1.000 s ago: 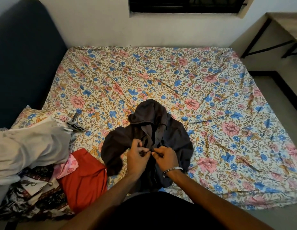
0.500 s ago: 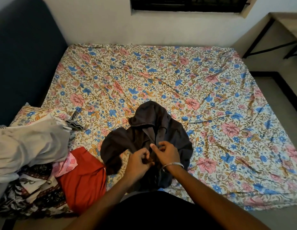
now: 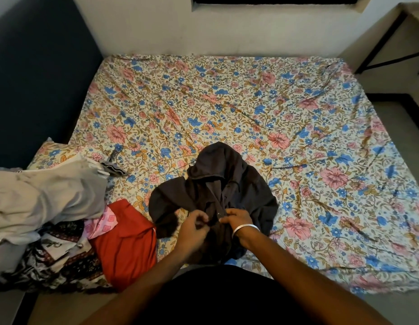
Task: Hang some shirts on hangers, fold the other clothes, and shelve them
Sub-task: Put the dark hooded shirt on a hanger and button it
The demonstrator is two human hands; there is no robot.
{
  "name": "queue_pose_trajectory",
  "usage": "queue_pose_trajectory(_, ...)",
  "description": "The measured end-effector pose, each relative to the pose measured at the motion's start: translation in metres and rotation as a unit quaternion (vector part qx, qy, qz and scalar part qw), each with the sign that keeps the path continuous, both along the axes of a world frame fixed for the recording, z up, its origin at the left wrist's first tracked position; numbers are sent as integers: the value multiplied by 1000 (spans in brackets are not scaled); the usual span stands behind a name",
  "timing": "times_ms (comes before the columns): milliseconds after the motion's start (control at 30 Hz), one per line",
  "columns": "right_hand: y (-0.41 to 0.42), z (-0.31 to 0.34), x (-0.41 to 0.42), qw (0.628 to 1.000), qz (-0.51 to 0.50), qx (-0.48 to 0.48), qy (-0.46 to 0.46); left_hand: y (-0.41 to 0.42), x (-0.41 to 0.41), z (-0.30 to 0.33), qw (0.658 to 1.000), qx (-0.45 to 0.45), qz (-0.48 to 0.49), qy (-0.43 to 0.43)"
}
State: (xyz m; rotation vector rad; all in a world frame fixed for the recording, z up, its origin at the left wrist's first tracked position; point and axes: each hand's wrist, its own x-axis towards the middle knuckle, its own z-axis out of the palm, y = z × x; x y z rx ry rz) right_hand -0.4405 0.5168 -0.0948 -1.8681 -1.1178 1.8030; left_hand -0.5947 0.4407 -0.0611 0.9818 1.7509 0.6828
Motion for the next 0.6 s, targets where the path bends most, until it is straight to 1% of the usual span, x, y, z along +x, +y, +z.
queue_pose_trajectory(33, -2, -1, -1, 1000, 2, -8, 18, 6, 0, 1, 997, -49, 55, -27)
queue_pose_trajectory(67, -4, -1, -2, 999, 13, -14, 32, 13, 1, 2, 987, -105, 93, -73)
queue_pose_trajectory(100, -7, -3, -3, 998, 26, -22, 44, 19, 4, 0, 969, -150, 132, -144)
queue_pose_trajectory(133, -10, -4, -3, 997, 36, -28, 57, 24, 10, 0, 943, -186, 167, -221)
queue_pose_trajectory(167, -13, -4, -3, 996, 42, -31, 68, 28, 14, 1, 919, -206, 191, -278)
queue_pose_trajectory(200, -15, -2, -2, 996, 40, -34, 77, 31, 19, 2, 905, -217, 201, -306)
queue_pose_trajectory(300, -17, 2, 5, 994, 25, -46, 99, 33, 26, 0, 891, -225, 204, -337)
queue_pose_trajectory(467, -24, 6, 8, 989, -5, -77, 123, 29, 23, -9, 899, -212, 212, -320)
queue_pose_trajectory(600, -25, 9, 11, 986, -47, -97, 130, 26, 26, -8, 899, -197, 213, -329)
